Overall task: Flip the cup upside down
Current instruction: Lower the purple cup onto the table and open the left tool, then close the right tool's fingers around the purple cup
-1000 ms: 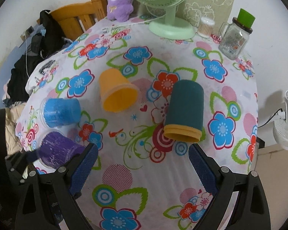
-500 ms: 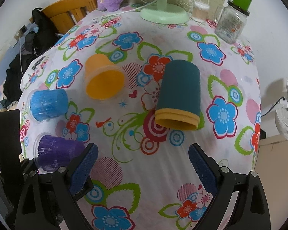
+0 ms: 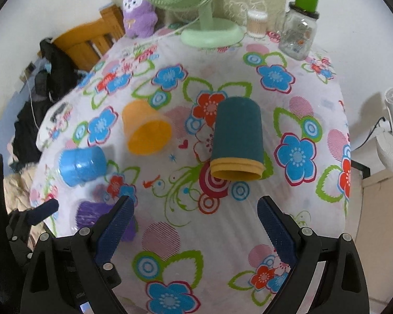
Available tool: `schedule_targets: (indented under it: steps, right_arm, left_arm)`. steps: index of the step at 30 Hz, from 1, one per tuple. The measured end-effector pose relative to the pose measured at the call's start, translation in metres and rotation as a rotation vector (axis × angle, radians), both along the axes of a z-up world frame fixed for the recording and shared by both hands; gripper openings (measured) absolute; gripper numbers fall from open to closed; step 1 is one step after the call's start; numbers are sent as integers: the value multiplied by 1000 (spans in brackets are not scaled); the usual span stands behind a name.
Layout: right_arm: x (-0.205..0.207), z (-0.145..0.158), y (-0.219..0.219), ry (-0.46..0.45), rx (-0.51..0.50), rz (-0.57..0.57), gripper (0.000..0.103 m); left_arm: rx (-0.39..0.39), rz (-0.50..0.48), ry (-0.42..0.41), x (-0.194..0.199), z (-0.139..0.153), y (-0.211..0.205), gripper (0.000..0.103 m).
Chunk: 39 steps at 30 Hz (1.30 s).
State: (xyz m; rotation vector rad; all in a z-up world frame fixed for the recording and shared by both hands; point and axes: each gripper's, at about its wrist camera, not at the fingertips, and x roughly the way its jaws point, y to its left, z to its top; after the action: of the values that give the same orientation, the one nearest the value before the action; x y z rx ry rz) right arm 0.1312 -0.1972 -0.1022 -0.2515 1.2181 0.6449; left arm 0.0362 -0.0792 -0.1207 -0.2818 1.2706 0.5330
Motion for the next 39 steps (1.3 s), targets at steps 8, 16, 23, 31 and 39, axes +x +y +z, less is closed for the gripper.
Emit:
schedule_targets:
  steps: [8,16,23,31,39]
  right_arm:
    - [-19,21,1,-13,32,-139,97]
    - [-46,34,8,-59,7,-350,97]
    - [-74,40,25,-80,-5,-527,97]
    - [-94,41,46,-75,-11,-629,97]
    - [-96,10,48,-1,21,-746,97]
  left_arm:
    - [13,-217,-27,-1,23,19,100]
    - [-14,-462,-64,2,33,37,100]
    - [-20,-642,-83,3,39,59,100]
    - [-14,-761,-70,3,37,72,100]
    - [-8,-831,-48,12,17,81,100]
